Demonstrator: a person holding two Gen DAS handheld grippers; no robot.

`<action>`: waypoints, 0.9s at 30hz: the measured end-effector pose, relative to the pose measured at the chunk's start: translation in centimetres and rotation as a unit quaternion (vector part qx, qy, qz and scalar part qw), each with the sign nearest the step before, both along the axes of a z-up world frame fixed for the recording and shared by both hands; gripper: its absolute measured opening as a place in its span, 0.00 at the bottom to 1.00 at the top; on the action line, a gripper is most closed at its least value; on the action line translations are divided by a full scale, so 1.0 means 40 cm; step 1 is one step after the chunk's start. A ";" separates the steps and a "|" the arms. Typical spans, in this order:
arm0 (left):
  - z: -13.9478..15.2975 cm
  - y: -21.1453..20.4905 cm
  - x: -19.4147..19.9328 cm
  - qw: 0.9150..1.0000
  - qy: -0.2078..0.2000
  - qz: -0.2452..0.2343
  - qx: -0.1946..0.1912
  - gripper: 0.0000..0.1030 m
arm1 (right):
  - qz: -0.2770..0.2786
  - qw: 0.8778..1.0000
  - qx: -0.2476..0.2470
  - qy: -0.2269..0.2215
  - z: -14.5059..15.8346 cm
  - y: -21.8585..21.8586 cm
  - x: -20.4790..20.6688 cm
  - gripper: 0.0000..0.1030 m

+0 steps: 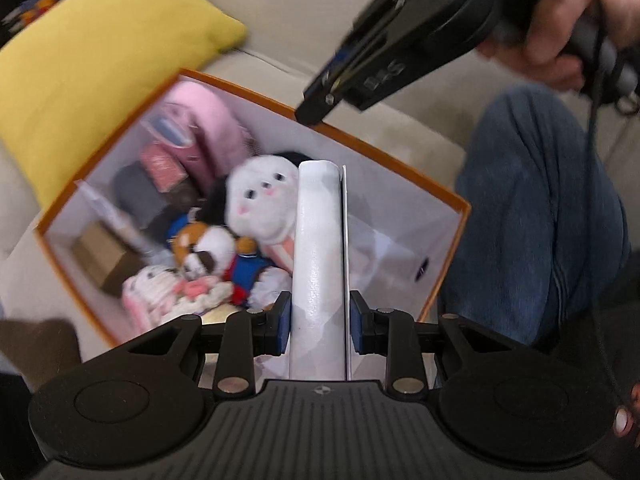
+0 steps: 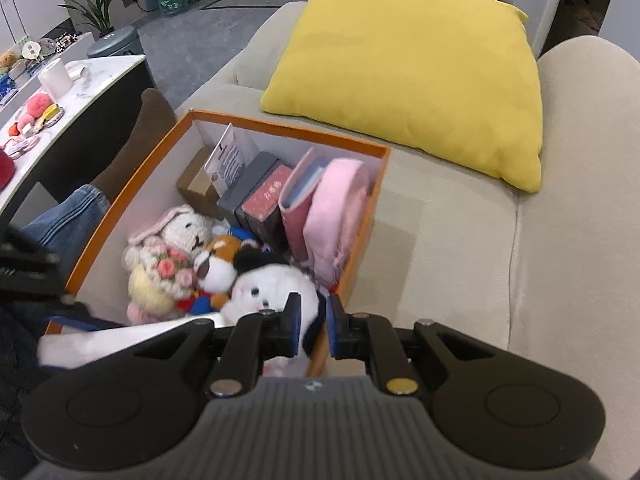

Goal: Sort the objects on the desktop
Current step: 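Lower the tube box into the shoebox with the left tool while the right tool releases the dog plush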

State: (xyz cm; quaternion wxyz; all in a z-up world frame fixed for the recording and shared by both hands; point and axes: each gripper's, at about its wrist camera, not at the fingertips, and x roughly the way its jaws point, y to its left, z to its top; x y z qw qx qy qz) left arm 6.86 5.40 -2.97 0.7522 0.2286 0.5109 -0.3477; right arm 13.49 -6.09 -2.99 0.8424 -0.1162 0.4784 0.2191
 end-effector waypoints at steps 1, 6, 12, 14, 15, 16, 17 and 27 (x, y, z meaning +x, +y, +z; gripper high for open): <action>-0.010 -0.002 -0.001 1.000 0.006 -0.011 0.005 0.32 | 0.001 1.000 0.000 0.000 0.000 -0.006 -0.007 0.15; -0.045 -0.023 0.037 0.996 0.044 -0.069 0.020 0.32 | 0.014 1.000 0.019 0.020 -0.014 -0.022 -0.025 0.20; -0.074 -0.046 0.044 0.988 0.070 -0.130 0.047 0.32 | 0.052 0.998 0.010 0.025 -0.024 0.001 -0.030 0.33; -0.082 -0.047 0.036 0.984 0.075 -0.148 0.061 0.32 | 0.055 0.998 0.011 0.020 -0.020 0.000 -0.031 0.32; -0.090 -0.048 0.031 0.981 0.078 -0.162 0.071 0.32 | 0.056 0.998 0.013 0.018 -0.019 -0.001 -0.030 0.32; -0.097 -0.047 0.028 0.978 0.082 -0.173 0.077 0.32 | 0.057 0.998 0.014 0.016 -0.018 -0.001 -0.032 0.32; -0.107 -0.047 0.026 0.975 0.087 -0.184 0.084 0.32 | 0.059 0.998 0.016 0.015 -0.018 0.000 -0.035 0.32; -0.140 -0.037 0.042 0.963 0.118 -0.226 0.093 0.32 | 0.085 0.996 0.014 0.016 -0.028 0.029 -0.042 0.32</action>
